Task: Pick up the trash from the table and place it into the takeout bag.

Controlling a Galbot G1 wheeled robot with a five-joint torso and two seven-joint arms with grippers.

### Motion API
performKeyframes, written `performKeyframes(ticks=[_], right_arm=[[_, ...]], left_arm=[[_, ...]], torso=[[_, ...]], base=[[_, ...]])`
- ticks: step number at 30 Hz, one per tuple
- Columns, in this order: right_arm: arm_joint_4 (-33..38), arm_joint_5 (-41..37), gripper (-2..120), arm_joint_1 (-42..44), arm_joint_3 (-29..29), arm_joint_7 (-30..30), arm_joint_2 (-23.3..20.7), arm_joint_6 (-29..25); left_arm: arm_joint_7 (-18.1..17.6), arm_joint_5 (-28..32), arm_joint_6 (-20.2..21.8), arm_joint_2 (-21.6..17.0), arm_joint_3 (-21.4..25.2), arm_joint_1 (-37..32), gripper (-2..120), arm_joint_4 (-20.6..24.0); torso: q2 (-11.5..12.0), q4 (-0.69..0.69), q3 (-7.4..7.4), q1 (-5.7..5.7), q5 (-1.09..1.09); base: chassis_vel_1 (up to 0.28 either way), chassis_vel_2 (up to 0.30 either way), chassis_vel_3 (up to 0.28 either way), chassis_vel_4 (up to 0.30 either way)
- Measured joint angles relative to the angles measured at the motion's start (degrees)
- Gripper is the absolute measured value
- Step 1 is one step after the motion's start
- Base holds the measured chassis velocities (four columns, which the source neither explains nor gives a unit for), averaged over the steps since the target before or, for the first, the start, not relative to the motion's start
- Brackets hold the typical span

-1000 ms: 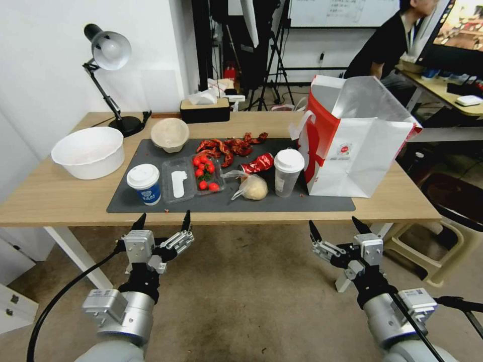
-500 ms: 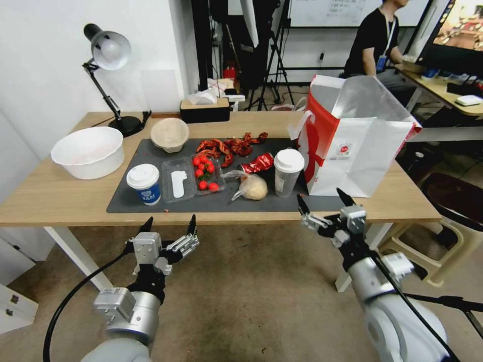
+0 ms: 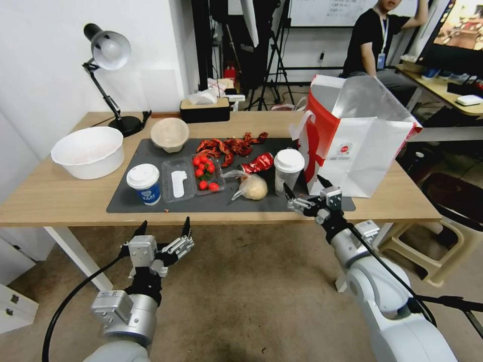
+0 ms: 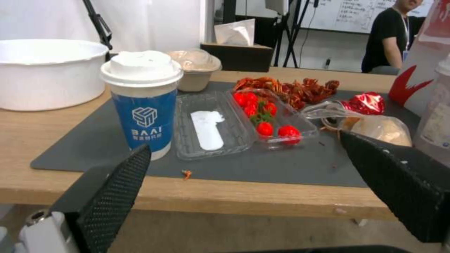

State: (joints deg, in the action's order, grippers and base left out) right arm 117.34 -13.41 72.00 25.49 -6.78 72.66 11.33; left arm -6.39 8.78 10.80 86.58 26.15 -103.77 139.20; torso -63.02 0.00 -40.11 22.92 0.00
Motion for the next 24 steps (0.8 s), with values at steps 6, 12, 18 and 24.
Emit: performKeyframes(ticks=[6, 12, 18, 24], right_arm=[[-2.3, 0.8, 100, -3.2, -1.0, 0.4, 0.0, 0.4], [-4.9, 1.2, 100, -6.1, -2.6, 0.0, -0.1, 1.1], [-6.9, 2.4, 100, -8.4, -3.4, 0.0, 0.1, 2.2], [-8.7, 2.4, 100, -10.0, -3.8, -0.5, -0.1, 2.7]], left_arm=[[-0.1, -0.1, -0.1, 0.3, 0.2, -0.2, 100, -0.1], [-0.2, -0.2, -0.5, 0.5, 0.5, -0.4, 100, -0.2], [-0.2, -0.5, -1.6, 0.8, 0.6, -0.7, 100, -0.6], [-0.2, -0.6, -1.6, 0.8, 0.5, -0.5, 100, -1.0]], torso=[[0.0, 0.00, 0.00, 0.00, 0.00], [0.0, 0.00, 0.00, 0.00, 0.00], [0.0, 0.00, 0.00, 0.00, 0.00], [0.0, 0.00, 0.00, 0.00, 0.00]], base=[[0.000, 0.000, 0.000, 0.000], [0.000, 0.000, 0.000, 0.000], [0.000, 0.000, 0.000, 0.000], [0.000, 0.000, 0.000, 0.000]])
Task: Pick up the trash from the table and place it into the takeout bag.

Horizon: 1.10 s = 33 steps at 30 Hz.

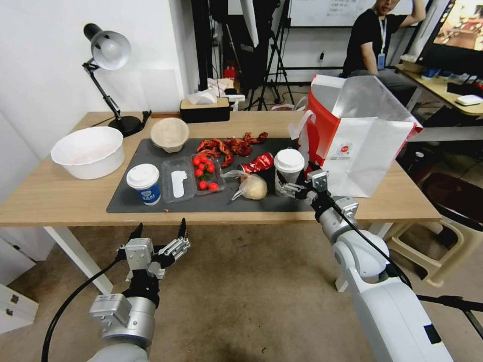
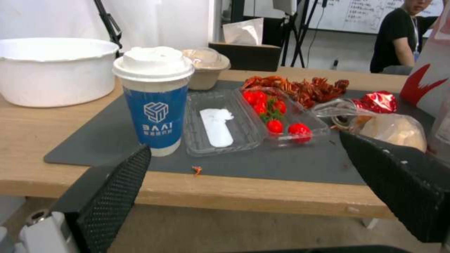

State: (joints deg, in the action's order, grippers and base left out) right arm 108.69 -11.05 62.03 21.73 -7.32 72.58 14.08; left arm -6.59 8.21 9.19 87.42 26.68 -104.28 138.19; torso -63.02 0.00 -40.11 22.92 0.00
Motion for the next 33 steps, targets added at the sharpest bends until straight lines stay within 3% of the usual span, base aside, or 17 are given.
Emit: performKeyframes(ticks=[6, 22, 28, 31, 33], right_arm=[[-1.4, 0.1, 98, -0.5, 0.1, -0.8, 0.0, 0.5], [1.6, -1.1, 53, 0.9, 0.0, -3.5, -0.5, 0.1], [9.4, -7.3, 39, 1.1, 0.8, -3.0, -3.9, 0.4], [16.0, -17.6, 28, -3.4, 3.6, 2.3, -6.4, 4.5], [17.0, -20.1, 27, -5.0, 4.3, 4.0, -7.1, 5.6]], left_arm=[[0.0, -0.2, 0.1, 0.0, -0.2, 0.1, 100, -0.4], [-1.2, -0.1, -0.5, -0.4, -0.6, 0.1, 100, -0.8], [-1.1, -0.6, -0.5, -0.4, -0.8, -0.2, 100, -0.5], [-1.0, -0.8, -0.4, -0.1, -0.7, -0.6, 100, 0.2], [-0.9, -0.8, -0.4, -0.1, -0.7, -0.8, 100, 0.4]], torso=[[0.0, 0.00, 0.00, 0.00, 0.00], [0.0, -0.01, 0.00, 0.00, 0.00], [0.0, -0.01, 0.00, 0.00, -0.01], [0.0, -0.01, 0.00, 0.00, 0.00], [0.0, 0.00, 0.01, 0.00, 0.00]], base=[[0.000, 0.000, 0.000, 0.000], [0.000, 0.000, 0.000, 0.000], [0.000, 0.000, 0.000, 0.000], [0.000, 0.000, 0.000, 0.000], [0.000, 0.000, 0.000, 0.000]])
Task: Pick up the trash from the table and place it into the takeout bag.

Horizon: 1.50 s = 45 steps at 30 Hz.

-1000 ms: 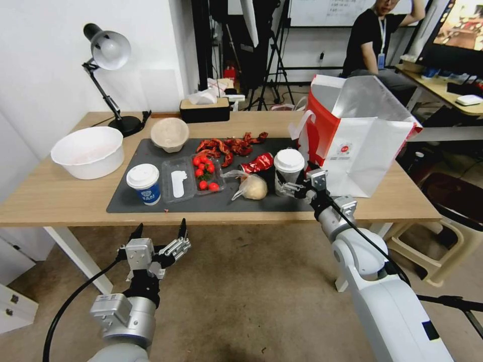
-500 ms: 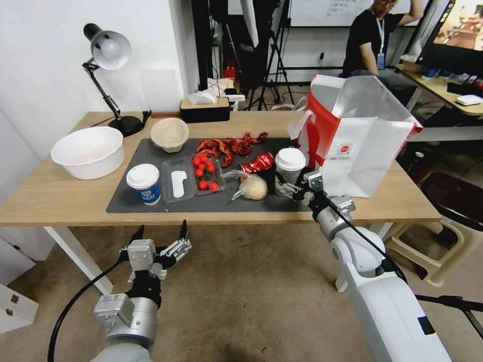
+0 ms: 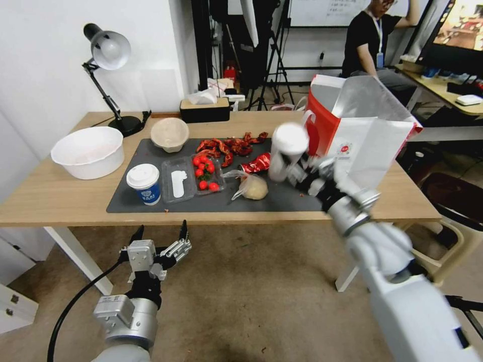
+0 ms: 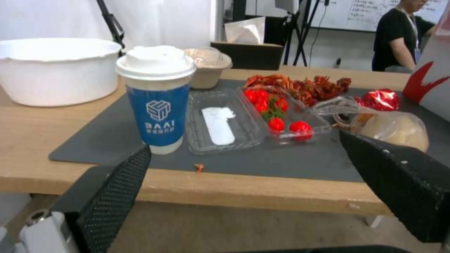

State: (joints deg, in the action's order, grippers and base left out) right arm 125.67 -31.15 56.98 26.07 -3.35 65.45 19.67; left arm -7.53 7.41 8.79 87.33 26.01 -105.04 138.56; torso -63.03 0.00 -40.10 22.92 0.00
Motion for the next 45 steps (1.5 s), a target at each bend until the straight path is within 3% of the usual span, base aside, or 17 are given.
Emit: performKeyframes(ticks=[3, 6, 11, 15, 20, 32, 34, 36, 38, 42, 45], right_arm=[[0.5, -4.5, 22, -4.5, 1.1, 3.8, -2.0, 2.1], [-5.0, -7.6, 13, -13.6, 2.3, 9.3, -5.7, 3.2], [-14.8, -11.9, 2, -22.2, 1.9, 12.4, -8.5, 4.6], [-20.7, -12.1, 2, -25.0, 0.9, 12.6, -9.1, 6.2], [-24.9, -10.4, 20, -25.8, 0.0, 13.8, -9.1, 10.0], [-20.8, -10.9, 62, -23.4, -0.4, 19.0, -9.9, 17.7], [-20.2, -11.2, 74, -23.3, -0.4, 20.0, -9.9, 18.3], [-20.1, -11.3, 75, -23.2, -0.4, 20.1, -9.9, 18.4], [-18.9, -12.0, 87, -22.4, -0.3, 20.0, -9.8, 17.7], [-15.8, -14.1, 98, -20.4, 0.2, 19.8, -9.9, 14.3], [-13.4, -15.3, 100, -18.9, 0.6, 19.7, -10.0, 12.0]], left_arm=[[0.1, 0.0, 0.0, 0.0, 0.2, -0.3, 100, 0.3], [0.1, 0.1, -0.4, 0.0, 0.4, -0.5, 100, 0.4], [0.0, 0.7, -0.6, -0.1, 0.5, -0.5, 100, 0.2], [0.0, 0.8, -0.7, 0.0, 0.5, -0.5, 100, 0.0], [0.0, 0.8, -0.8, 0.1, 0.4, -0.5, 100, -0.1], [-0.1, 0.3, -0.9, 0.4, 0.0, -0.5, 100, -0.3], [-0.1, 0.2, -1.1, 0.4, 0.0, -0.5, 100, -0.3], [-0.1, 0.2, -1.2, 0.4, 0.0, -0.5, 100, -0.3], [0.0, 0.3, -1.3, 0.3, 0.1, -0.5, 100, -0.3], [0.1, 0.4, -1.3, 0.2, 0.2, -0.5, 100, -0.2], [0.1, 0.4, -1.3, 0.1, 0.2, -0.5, 100, -0.2]], torso=[[0.0, -0.01, 0.00, 0.00, -0.01], [0.0, 0.00, -0.01, 0.00, -0.04], [0.0, 0.00, -0.01, 0.00, -0.01], [0.0, 0.00, -0.01, 0.00, -0.02], [0.0, 0.00, -0.02, 0.01, -0.02], [0.0, -0.01, 0.00, -0.01, 0.00], [0.0, 0.00, -0.01, -0.01, 0.00], [0.0, 0.00, -0.01, -0.01, 0.00], [0.0, 0.00, -0.01, -0.01, 0.00], [0.0, -0.01, 0.00, -0.01, 0.00], [0.0, 0.00, 0.00, -0.01, 0.00]], base=[[0.000, 0.000, 0.000, 0.000], [0.000, 0.000, 0.000, 0.000], [0.000, 0.000, 0.000, 0.000], [0.000, 0.000, 0.000, 0.000], [0.000, 0.000, 0.000, 0.000], [0.000, 0.000, 0.000, 0.000], [0.000, 0.000, 0.000, 0.000], [0.000, 0.000, 0.000, 0.000], [0.000, 0.000, 0.000, 0.000], [0.000, 0.000, 0.000, 0.000], [0.000, 0.000, 0.000, 0.000]])
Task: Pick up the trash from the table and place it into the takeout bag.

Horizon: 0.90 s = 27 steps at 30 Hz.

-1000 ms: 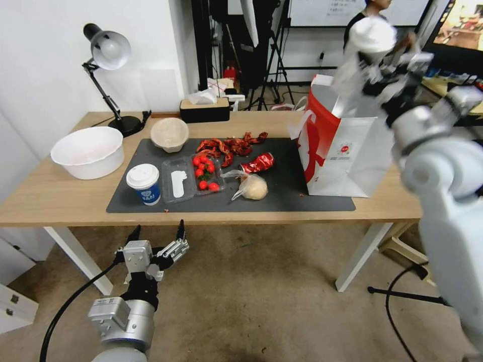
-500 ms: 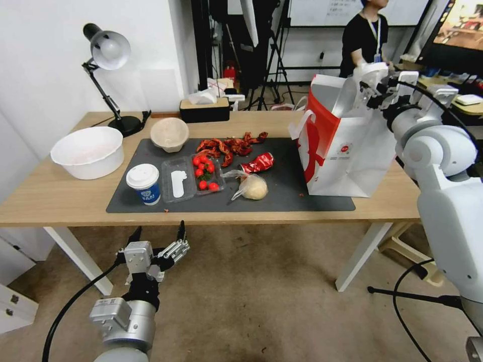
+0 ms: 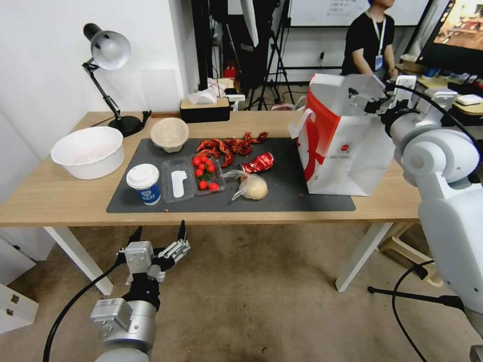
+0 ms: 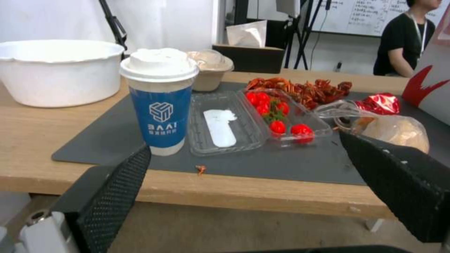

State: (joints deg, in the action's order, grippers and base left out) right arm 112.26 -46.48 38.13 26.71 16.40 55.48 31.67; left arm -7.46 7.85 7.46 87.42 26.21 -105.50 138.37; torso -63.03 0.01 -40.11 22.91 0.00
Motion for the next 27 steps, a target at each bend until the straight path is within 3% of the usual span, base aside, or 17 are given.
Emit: performKeyframes(ticks=[6, 11, 19, 25, 27], right_arm=[[4.3, -1.5, 100, 3.1, 1.0, -1.2, -1.4, -4.2], [11.2, -0.3, 100, 11.7, 2.7, -5.2, -3.3, -7.1], [23.8, 12.7, 100, 34.1, 4.8, -9.1, 0.7, -12.4], [24.6, 20.9, 100, 44.9, 4.5, -11.1, 4.1, -18.8], [22.2, 25.8, 100, 49.4, 4.1, -12.9, 6.1, -25.3]], left_arm=[[0.0, 0.1, 0.0, -0.1, 0.0, 0.2, 100, -0.1], [0.3, 0.2, -0.2, 0.0, -0.1, 0.3, 100, -0.3], [0.3, 0.9, -0.4, -0.4, -0.1, 0.4, 100, -0.5], [0.3, 1.0, -0.6, -0.6, -0.4, 0.4, 100, -1.1], [0.3, 1.0, -0.8, -0.5, -0.7, 0.2, 100, -1.2]], torso=[[0.0, 0.00, 0.00, 0.00, 0.00], [0.0, -0.01, 0.00, 0.00, 0.00], [0.0, -0.01, 0.01, -0.01, 0.00], [0.0, 0.00, 0.01, 0.00, 0.00], [0.0, -0.01, 0.01, 0.00, 0.01]], base=[[0.000, 0.000, 0.000, 0.000], [0.000, 0.000, 0.000, 0.000], [0.000, 0.000, 0.000, 0.000], [0.000, 0.000, 0.000, 0.000], [0.000, 0.000, 0.000, 0.000]])
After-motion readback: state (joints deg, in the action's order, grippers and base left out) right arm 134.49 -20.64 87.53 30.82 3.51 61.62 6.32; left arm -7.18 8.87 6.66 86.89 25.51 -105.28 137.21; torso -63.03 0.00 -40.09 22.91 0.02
